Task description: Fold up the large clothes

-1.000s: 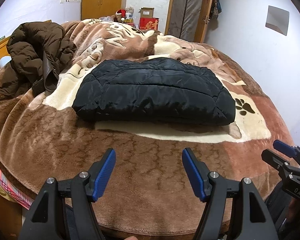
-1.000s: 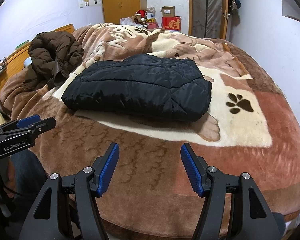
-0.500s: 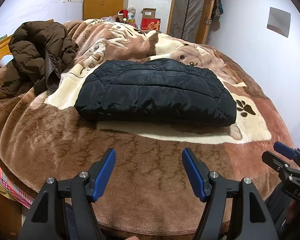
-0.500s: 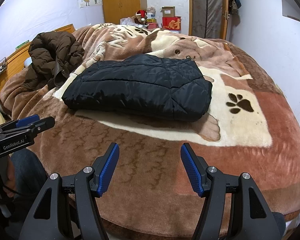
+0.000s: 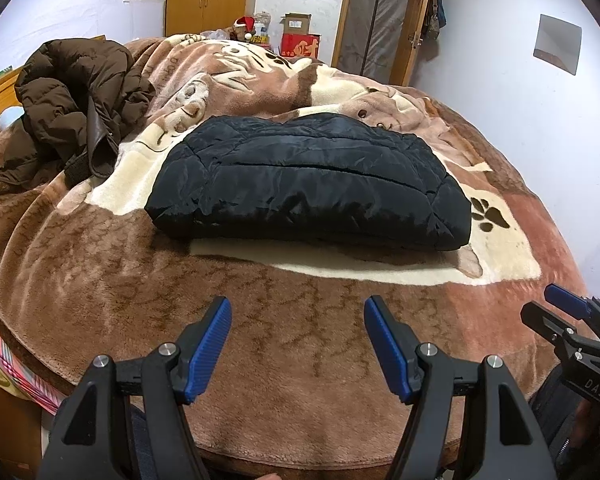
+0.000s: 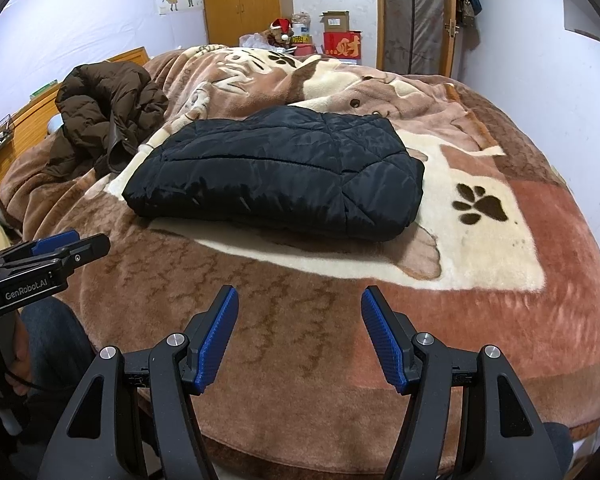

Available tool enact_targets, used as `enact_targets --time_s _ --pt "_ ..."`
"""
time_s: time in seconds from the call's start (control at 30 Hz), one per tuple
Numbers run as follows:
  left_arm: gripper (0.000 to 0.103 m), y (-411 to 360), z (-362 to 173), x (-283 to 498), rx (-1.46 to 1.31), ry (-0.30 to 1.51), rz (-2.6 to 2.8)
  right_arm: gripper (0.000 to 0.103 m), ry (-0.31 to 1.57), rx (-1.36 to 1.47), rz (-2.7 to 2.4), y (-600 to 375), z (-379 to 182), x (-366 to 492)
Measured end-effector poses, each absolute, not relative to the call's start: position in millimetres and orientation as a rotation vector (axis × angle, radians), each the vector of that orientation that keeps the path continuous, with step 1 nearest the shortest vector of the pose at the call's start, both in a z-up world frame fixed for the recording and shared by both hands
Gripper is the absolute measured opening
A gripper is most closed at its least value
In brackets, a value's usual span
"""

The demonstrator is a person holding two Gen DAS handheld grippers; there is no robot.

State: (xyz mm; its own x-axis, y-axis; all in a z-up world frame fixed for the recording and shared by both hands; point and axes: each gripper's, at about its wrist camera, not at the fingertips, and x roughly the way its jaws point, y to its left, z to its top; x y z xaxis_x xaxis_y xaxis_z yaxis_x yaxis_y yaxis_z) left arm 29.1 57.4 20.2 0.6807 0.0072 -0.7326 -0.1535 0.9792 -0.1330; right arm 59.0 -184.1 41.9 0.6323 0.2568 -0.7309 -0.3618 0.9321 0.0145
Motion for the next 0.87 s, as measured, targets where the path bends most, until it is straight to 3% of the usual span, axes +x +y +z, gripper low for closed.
enact_targets --time_s 0.87 --pt "0.071 60.6 11.5 32.8 -0.186 0.850 0.141 0.064 0.820 -0.133 0.354 -185.4 37.4 59.1"
